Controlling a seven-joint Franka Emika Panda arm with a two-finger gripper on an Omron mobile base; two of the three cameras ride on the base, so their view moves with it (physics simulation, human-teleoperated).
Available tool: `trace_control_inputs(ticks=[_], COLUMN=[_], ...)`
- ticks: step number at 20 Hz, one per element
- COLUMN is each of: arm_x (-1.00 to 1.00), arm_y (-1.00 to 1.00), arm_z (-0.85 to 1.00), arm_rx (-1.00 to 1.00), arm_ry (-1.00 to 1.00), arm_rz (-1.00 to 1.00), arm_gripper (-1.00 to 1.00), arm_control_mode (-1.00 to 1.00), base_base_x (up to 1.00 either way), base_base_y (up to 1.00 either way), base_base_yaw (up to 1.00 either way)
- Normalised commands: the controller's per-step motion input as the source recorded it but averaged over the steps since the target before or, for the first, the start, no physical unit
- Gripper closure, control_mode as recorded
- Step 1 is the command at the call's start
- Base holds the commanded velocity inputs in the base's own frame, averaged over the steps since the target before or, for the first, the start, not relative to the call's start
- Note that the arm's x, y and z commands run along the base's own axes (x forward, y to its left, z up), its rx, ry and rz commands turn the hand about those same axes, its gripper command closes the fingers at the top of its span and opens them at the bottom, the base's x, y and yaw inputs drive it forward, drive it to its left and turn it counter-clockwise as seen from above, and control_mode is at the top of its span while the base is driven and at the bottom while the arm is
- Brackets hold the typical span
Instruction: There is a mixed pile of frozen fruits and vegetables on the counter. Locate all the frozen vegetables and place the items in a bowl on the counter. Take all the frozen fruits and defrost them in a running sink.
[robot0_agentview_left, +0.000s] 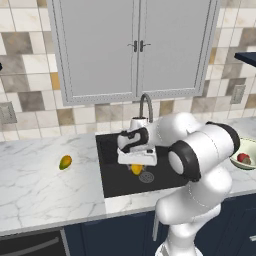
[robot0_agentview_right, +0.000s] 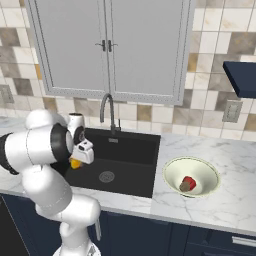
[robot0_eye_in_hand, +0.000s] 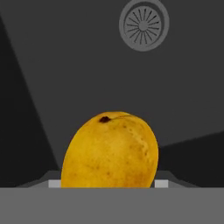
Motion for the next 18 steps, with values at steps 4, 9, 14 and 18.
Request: trace_control_inputs(ticks=[4, 9, 14, 18], arm_x=[0.34, 0.29, 0.36, 0.39], arm_y=[-0.22, -0.1, -0.05, 0.0], arm_z=[-0.34, -0.38, -0.39, -0.36], arm_rx=[0.03, 0.0, 0.0, -0.01], arm_ry=[0.02, 0.0, 0.01, 0.0], arm_rz=[0.08, 0.08, 0.06, 0.01], arm_gripper=[1.0, 1.0, 1.0, 1.0], arm_control_mode=[-1.0, -1.0, -1.0, -1.0], base_base_x=[0.0, 0.0, 0.0, 0.0], base_base_y=[0.0, 0.0, 0.0, 0.0], base_base_yaw=[0.0, 0.0, 0.0, 0.0])
